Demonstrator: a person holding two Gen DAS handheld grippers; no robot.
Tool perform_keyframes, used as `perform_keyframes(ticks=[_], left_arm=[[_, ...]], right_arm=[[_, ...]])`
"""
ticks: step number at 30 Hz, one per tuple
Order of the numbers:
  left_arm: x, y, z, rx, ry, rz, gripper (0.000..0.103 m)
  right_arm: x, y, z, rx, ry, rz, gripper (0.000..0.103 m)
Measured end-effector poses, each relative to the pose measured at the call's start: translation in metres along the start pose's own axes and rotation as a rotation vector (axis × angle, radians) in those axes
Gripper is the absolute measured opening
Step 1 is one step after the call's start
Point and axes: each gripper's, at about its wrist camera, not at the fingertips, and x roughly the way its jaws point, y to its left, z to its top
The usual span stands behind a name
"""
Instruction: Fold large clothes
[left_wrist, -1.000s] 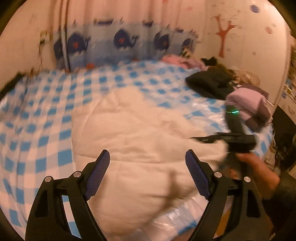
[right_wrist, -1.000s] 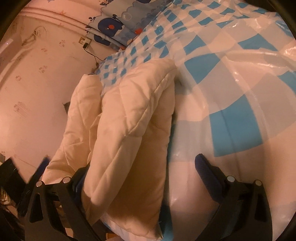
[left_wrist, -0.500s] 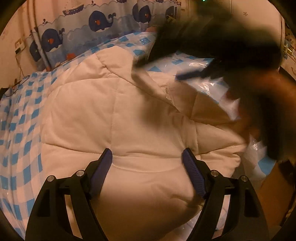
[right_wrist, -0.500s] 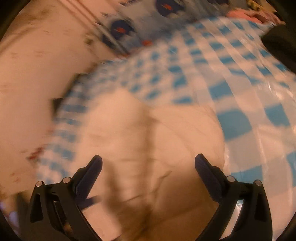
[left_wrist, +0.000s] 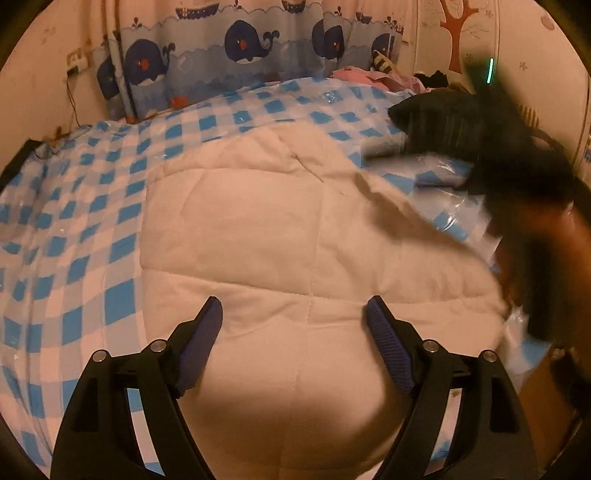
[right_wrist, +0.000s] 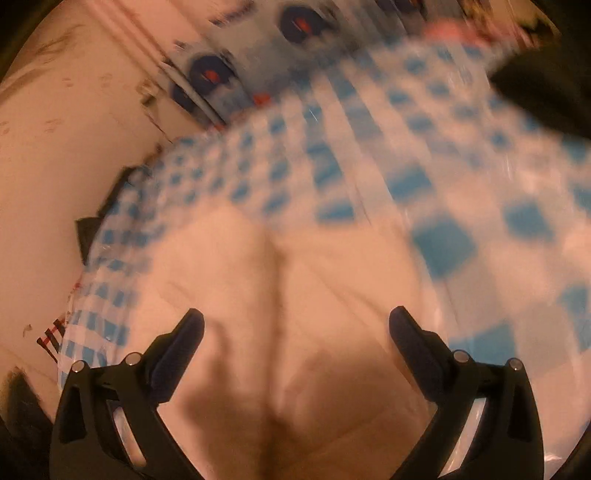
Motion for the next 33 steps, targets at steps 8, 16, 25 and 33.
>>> perform_keyframes(ticks=[8,16,25,33], left_arm=[[0.000,-0.004,-0.002,0.014,-0.004,-0.026,0.079],[0.002,-0.020,-0.008,0.074,-0.014,-0.028,0.083],[0.002,-0.018,-0.006,0.070,-0.018,-0.040,0.084],[0.003,-0.019,-0.006,0.075,0.003,-0.037,0.084]], right_arm=[[0.074,0.001,-0.018,-0.011,0.044,-0.076,0.097],[0.076,-0.038,-0.035,0.141,-0.010,0.021,0.097],[0.078,-0.043,-0.037,0.156,-0.017,0.037,0.097],[0.080,-0.041,-0.033,0.131,-0.001,0.002,0.097]])
